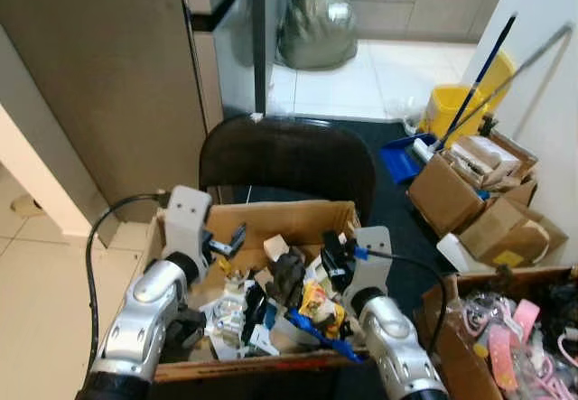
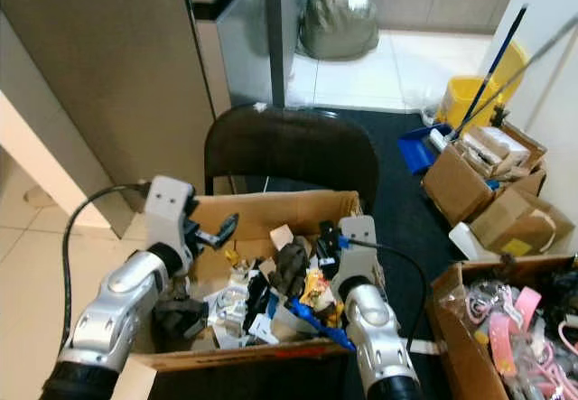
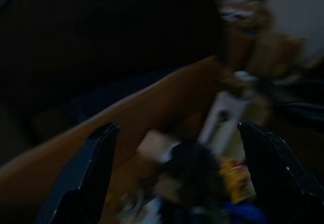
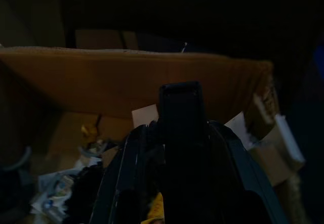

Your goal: Picking trash to rubbish bin

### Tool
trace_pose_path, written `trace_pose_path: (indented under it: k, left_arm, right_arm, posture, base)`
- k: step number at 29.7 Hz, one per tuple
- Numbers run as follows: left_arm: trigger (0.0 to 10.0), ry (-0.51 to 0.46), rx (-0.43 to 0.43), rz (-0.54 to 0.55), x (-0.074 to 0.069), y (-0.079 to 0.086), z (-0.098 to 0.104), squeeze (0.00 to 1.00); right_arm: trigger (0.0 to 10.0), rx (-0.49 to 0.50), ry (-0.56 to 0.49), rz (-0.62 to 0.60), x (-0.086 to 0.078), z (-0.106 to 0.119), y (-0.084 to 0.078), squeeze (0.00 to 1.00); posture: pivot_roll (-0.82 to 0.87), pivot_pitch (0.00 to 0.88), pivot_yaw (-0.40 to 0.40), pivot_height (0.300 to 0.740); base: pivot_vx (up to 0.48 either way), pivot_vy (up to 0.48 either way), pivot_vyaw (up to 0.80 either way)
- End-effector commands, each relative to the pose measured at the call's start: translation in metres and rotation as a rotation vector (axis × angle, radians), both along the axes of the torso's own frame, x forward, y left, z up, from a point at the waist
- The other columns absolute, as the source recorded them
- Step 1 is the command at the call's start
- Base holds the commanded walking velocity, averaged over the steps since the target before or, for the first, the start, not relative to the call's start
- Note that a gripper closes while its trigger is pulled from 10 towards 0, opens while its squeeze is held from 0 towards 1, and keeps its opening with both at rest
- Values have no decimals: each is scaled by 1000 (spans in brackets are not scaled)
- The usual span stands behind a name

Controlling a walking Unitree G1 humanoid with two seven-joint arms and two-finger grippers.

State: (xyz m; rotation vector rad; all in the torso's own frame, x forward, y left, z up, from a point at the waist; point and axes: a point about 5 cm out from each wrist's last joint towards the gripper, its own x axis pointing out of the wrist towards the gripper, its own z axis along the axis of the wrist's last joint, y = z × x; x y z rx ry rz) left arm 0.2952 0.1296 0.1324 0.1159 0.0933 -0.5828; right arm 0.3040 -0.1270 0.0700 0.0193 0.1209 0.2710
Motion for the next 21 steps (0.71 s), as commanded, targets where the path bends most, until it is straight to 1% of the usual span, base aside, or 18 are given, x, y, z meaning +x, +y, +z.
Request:
trace_pose_path:
  k: [1,2,3,6,7,9,10,12,15,21]
  left_arm:
    - [10000,40,21,-80,-7,-3,-5,0]
    - [10000,54,25,-101,-8,-5,-6,0]
    - [10000,54,25,-101,-8,-5,-6,0]
    - [10000,115,18,-170,-14,-9,-9,0]
    - [10000,115,18,-170,-14,-9,-9,0]
    - [10000,163,20,-214,-19,-8,-11,0]
    - [10000,163,20,-214,-19,-8,-11,0]
    - [10000,214,24,-251,-25,-6,-14,0]
    - [10000,235,34,-271,-29,-4,-16,0]
    - [10000,250,45,-278,-31,-2,-15,0]
  right_arm:
    - [10000,-42,53,64,-4,-10,7,0]
    - [10000,-71,55,94,-4,-11,9,0]
    - [10000,-71,55,94,-4,-11,9,0]
    - [10000,-156,56,242,-5,-13,20,0]
    - [10000,-156,56,242,-5,-13,20,0]
    - [10000,-185,43,302,-6,-11,27,0]
    - [10000,-185,43,302,-6,-11,27,0]
    - [10000,-179,34,315,-4,-9,31,0]
    - [10000,-171,31,305,-2,-8,34,0]
    - [10000,-187,24,254,4,-8,34,0]
  posture:
    - [35,117,16,740]
    - [36,117,16,740]
    - [36,117,16,740]
    - [36,115,18,740]
    - [36,115,18,740]
    - [36,115,17,740]
    - [36,115,17,740]
    - [38,114,15,740]
    - [44,113,12,740]
    - [48,114,13,740]
  base:
    - [0,0,0]
    - [0,0,0]
    - [0,0,0]
    - [0,0,0]
    - [0,0,0]
    - [0,0,0]
    - [0,0,0]
    - [0,0,0]
    - [0,0,0]
    - [0,0,0]
